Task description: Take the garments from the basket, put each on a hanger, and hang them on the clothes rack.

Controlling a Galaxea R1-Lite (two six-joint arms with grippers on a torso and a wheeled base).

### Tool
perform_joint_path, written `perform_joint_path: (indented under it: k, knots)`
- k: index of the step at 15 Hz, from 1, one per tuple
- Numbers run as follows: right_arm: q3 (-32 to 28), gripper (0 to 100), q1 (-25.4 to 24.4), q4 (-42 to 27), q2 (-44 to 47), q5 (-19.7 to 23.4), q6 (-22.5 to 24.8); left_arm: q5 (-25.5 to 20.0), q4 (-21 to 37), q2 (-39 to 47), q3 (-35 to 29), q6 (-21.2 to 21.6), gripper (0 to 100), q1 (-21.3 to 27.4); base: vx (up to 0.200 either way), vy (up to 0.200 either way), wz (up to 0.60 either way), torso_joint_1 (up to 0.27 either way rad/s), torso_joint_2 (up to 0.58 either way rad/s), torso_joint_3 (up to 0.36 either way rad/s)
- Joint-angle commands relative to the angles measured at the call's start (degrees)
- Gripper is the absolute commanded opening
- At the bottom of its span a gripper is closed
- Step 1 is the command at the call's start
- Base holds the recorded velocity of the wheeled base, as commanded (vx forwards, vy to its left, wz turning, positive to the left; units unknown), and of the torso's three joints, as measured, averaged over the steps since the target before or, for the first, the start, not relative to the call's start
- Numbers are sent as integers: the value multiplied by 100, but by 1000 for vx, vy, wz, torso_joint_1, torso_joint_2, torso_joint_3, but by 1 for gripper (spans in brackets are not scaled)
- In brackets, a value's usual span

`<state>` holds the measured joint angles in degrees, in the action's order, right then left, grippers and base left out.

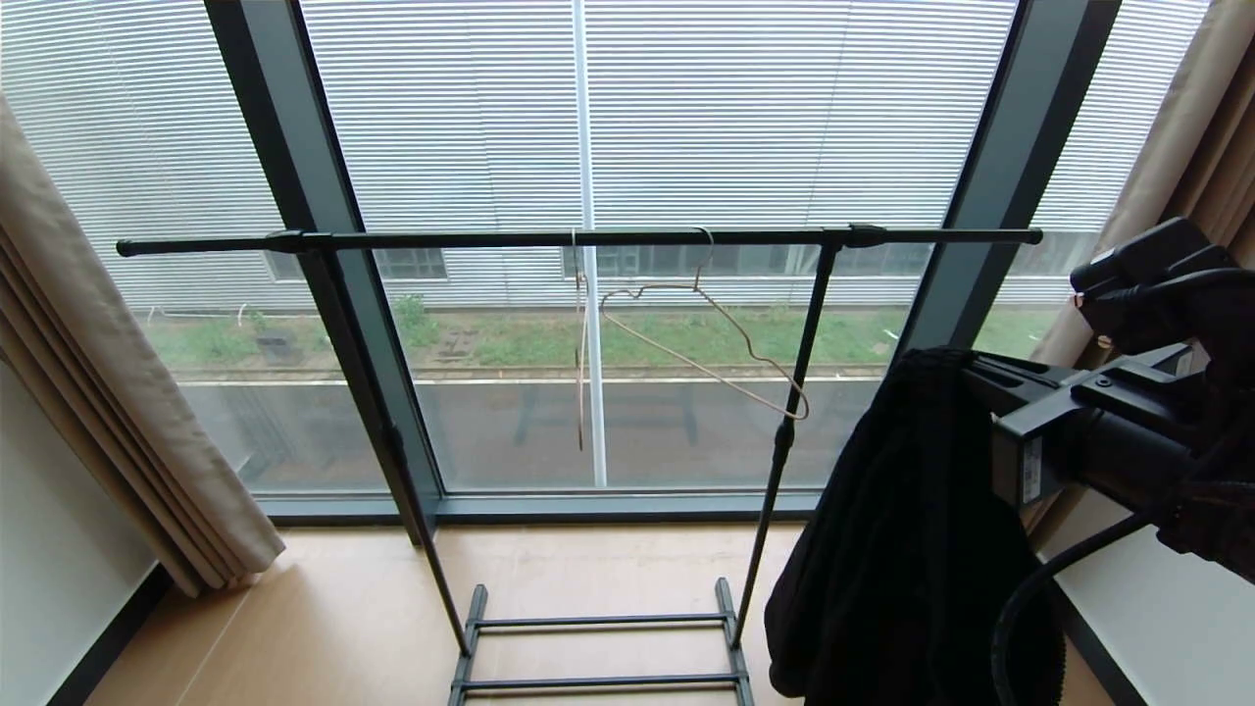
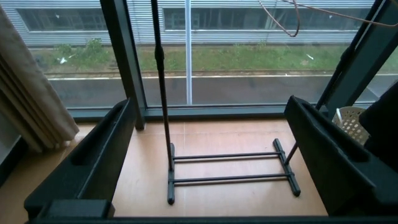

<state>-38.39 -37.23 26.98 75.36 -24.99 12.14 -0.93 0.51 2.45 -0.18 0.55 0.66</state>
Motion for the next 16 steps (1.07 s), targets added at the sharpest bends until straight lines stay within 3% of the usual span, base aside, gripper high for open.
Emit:
perform_joint_path:
  k: [1, 2, 3, 4, 6, 7, 8, 9, 10, 14, 16]
  knots:
    - [-37, 0, 5, -87, 172, -67, -10, 5, 2, 827, -8, -2, 100, 13, 0, 0, 0, 0, 0, 0]
    - [-37, 0, 5, -87, 172, -67, -10, 5, 2, 827, -8, -2, 100, 13, 0, 0, 0, 0, 0, 0]
    - [-389, 0, 5, -887, 172, -85, -203, 5, 2, 1372, -8, -2, 100, 286, 0, 0, 0, 0, 0, 0]
    - [-661, 0, 5, -1397, 181, -85, -520, 5, 2, 1592, -8, -2, 100, 497, 0, 0, 0, 0, 0, 0]
    - [-1892, 0, -241, -3418, 321, -67, -1856, -13, -7, 2207, -8, -37, 100, 1314, 0, 0, 0, 0, 0, 0]
    - [-1892, 0, -241, -3418, 321, -67, -1856, -13, -7, 2207, -8, -37, 100, 1314, 0, 0, 0, 0, 0, 0]
    - [-2604, 0, -399, -4262, 690, -32, -2629, -92, -86, 3156, -597, -802, 100, 1551, 0, 0, 0, 0, 0, 0]
    - [-2964, 0, -548, -4429, 989, -32, -2893, -487, -95, 4018, -1362, -1698, 100, 1630, 0, 0, 0, 0, 0, 0]
    - [-3175, 0, -654, -4429, 1191, -32, -2937, -760, -95, 4624, -1748, -2032, 100, 1639, 0, 0, 0, 0, 0, 0]
    - [-3922, 0, -707, -4429, 2035, -41, -3042, -865, -622, 6452, -2539, -2841, 100, 2123, 0, 0, 0, 0, 0, 0]
    - [-4238, 0, -707, -4403, 2343, -32, -3051, -857, -746, 7173, -2908, -2982, 100, 2395, 0, 0, 0, 0, 0, 0]
